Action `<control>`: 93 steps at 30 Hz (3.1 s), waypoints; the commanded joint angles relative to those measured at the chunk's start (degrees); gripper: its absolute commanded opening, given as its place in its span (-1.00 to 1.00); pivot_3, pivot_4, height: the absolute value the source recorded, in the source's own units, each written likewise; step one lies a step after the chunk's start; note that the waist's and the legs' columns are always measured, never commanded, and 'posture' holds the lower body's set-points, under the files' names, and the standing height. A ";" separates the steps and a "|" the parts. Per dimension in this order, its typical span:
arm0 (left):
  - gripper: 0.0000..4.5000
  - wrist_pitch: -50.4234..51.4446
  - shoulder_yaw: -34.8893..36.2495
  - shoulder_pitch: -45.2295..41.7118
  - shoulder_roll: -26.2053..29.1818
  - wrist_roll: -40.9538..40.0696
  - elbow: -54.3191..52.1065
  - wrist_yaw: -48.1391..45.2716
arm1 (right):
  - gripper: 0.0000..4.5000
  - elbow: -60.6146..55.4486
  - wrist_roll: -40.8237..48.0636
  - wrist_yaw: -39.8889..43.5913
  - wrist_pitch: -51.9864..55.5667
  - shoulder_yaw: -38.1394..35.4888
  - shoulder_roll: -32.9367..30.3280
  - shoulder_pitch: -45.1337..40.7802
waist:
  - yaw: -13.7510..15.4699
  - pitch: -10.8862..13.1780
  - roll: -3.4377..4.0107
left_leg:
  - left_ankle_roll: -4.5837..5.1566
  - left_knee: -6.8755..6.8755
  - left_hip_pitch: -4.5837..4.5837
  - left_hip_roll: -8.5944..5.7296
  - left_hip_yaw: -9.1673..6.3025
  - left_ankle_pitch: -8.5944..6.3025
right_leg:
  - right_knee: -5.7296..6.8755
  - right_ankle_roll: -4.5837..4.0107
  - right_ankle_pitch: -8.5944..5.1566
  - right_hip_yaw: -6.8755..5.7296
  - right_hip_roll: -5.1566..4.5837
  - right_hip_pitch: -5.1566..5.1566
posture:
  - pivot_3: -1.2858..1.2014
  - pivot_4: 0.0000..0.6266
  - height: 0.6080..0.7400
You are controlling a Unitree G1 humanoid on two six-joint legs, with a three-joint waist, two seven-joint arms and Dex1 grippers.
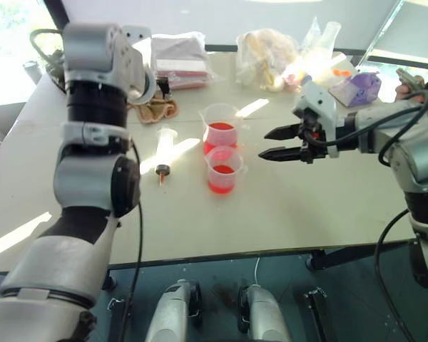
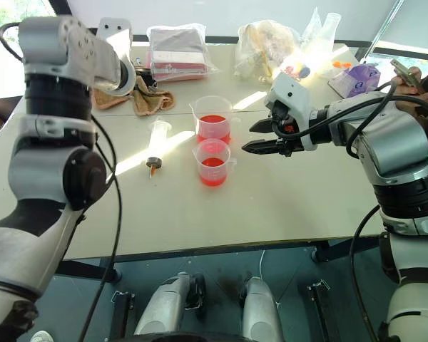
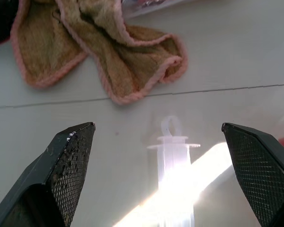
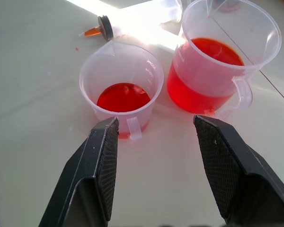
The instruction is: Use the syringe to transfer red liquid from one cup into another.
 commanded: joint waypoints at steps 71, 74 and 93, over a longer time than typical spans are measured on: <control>-0.39 -27.97 4.54 -0.26 0.96 -2.32 29.50 5.01 | 0.16 -11.93 9.18 -11.92 9.88 -8.35 -2.37 5.60 | 0.04 0.00 -0.03 | -0.19 -0.04 0.01 -0.02 -0.01 -0.10 | 0.01 -0.05 0.07 0.03 -0.17 -0.11 | 0.03 -0.52 1.00; -0.39 -27.86 4.10 -2.12 3.78 -3.60 27.11 -1.10 | 0.16 -12.29 9.49 -12.44 9.88 -8.59 -1.87 6.18 | 0.03 0.00 -0.04 | -0.19 -0.04 -0.03 -0.02 -0.01 -0.10 | 0.01 -0.05 0.07 0.03 -0.16 -0.15 | 0.03 -0.52 1.00; -0.39 -57.03 0.11 -0.12 -5.70 -14.01 10.01 -42.05 | 0.16 -11.62 10.11 -21.64 7.22 -15.77 5.37 5.10 | 0.10 0.00 -0.03 | -0.16 -0.03 -0.03 -0.02 0.07 -0.09 | -0.02 -0.05 0.06 0.01 -0.07 -0.08 | 0.03 -0.52 1.00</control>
